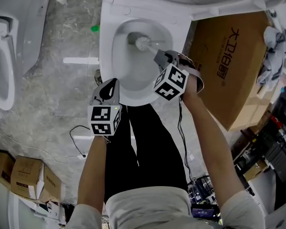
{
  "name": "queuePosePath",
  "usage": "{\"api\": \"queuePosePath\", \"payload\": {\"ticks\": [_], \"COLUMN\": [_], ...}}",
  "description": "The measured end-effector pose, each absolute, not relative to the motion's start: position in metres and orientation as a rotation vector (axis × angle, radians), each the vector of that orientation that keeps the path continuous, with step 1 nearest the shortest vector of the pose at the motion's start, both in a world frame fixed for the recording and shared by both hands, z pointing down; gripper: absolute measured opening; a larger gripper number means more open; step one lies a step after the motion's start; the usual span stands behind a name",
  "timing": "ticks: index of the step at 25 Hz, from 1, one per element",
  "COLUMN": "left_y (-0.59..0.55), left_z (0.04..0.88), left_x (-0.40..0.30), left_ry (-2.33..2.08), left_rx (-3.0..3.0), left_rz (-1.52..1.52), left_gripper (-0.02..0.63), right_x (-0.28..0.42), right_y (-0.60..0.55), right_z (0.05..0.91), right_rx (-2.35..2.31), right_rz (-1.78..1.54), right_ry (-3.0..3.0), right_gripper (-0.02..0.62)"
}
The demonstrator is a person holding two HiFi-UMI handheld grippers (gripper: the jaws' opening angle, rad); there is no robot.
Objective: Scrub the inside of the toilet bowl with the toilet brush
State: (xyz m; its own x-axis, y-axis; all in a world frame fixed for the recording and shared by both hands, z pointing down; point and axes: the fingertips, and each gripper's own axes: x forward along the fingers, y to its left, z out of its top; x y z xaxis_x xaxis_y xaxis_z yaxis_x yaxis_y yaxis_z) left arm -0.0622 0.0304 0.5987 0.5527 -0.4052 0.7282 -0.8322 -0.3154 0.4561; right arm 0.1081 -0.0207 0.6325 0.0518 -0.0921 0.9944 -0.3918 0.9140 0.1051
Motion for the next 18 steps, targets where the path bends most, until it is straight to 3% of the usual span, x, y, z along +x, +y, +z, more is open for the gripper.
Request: {"api": "queuePosePath", "payload": {"ticks": [9, 18], "left_y": [0.033, 0.018], "left_z": [0.598, 0.591], "left_x": [-0.064, -0.089], "left_ry": [-1.002, -1.012], "left_rx": [1.926, 1.93], "left_rz": [0.634, 0.641], "left_gripper": [0.009, 0.009], "right_x": [0.094, 0.036], "right_y": [0.018, 0.023], "right_z": [0.638, 0.625], "right_rx": [0.324, 0.305], "right_rz": [0.294, 0.324], "right_ry": [-1.53, -1.598], "right_gripper": [0.146, 0.146]}}
